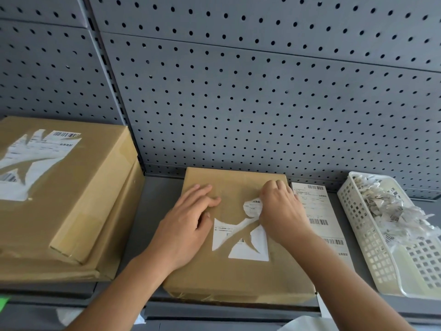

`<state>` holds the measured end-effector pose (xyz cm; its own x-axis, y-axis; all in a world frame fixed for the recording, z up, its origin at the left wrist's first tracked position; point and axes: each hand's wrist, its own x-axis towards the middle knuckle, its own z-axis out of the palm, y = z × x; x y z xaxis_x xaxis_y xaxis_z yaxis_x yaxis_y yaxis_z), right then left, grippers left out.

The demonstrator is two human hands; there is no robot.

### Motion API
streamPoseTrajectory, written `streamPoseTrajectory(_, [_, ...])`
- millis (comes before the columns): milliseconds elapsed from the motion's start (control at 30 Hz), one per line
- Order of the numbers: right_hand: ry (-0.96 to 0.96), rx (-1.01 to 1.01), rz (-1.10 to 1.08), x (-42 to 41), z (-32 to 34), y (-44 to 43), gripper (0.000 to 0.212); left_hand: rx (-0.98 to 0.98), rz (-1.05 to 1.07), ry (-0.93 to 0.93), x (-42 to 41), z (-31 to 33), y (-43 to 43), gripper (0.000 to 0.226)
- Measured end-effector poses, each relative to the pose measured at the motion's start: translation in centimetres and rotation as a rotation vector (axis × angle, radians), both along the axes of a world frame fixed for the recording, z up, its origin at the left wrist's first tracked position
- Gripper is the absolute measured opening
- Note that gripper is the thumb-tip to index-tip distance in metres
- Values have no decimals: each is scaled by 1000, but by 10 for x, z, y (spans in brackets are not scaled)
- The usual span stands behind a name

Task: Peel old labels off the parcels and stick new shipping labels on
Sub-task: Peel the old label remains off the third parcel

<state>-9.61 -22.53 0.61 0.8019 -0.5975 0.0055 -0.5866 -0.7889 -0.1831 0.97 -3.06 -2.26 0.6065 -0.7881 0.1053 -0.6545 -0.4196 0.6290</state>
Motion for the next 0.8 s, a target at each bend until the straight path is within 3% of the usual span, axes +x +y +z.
streamPoseTrajectory(233, [-323,404,-18,-15,7,-12,12,7,2,0,1,-1,0,37])
streamPoseTrajectory(533, [-308,190,37,-16,-7,-3,5,8,8,-1,1,-2,-1,37])
streamPoseTrajectory(667, [-381,312,53,-21,-8,-4,17,-1,14,15,1,-2,-1,36])
streamPoseTrajectory(800, [-444,508,63,-30,0,0,14,8,10,1,1,-3,-1,36])
